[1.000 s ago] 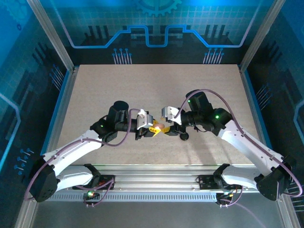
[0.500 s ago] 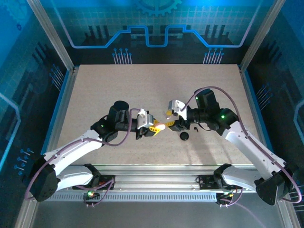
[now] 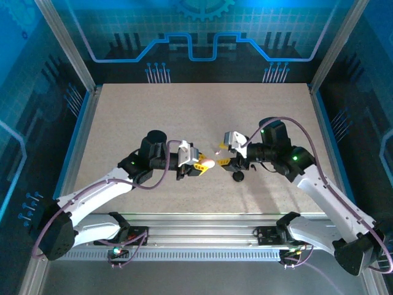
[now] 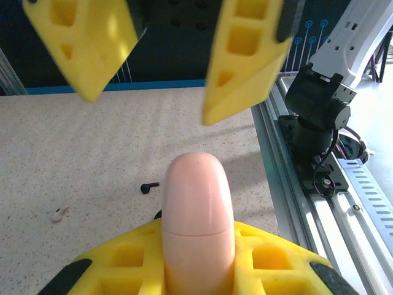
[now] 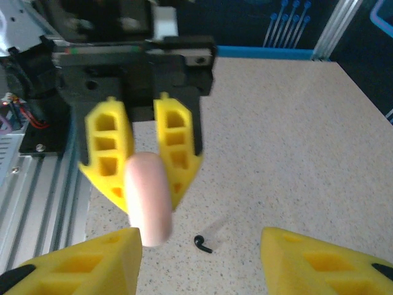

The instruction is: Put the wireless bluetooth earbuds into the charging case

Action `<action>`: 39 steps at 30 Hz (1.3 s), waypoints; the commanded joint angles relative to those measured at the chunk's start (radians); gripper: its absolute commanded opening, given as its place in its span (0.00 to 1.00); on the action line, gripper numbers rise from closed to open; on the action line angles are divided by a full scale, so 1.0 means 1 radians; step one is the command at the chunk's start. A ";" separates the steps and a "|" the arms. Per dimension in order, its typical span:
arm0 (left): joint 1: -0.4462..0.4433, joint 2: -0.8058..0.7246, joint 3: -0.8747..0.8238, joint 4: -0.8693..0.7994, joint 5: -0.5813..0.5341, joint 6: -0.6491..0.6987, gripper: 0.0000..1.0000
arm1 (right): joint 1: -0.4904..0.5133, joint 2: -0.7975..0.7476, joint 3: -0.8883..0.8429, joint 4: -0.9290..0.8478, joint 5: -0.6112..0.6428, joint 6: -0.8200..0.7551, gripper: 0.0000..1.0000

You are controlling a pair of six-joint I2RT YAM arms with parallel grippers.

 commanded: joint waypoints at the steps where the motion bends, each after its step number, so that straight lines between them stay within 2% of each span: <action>1: -0.007 0.012 0.006 0.049 0.038 -0.024 0.18 | 0.022 0.007 -0.002 -0.004 -0.061 -0.039 0.54; 10: -0.008 0.008 0.016 0.038 0.043 -0.021 0.17 | 0.058 0.088 0.034 -0.008 -0.073 -0.080 0.54; 16: -0.009 0.010 0.024 0.022 0.048 -0.020 0.17 | 0.060 0.098 0.036 0.031 -0.027 -0.074 0.54; 29: -0.008 0.006 0.020 0.003 0.053 -0.008 0.17 | 0.024 0.087 0.037 0.102 0.084 -0.058 0.53; 39: -0.009 0.000 0.012 -0.001 0.048 -0.002 0.17 | -0.004 0.061 0.020 0.128 0.107 -0.042 0.53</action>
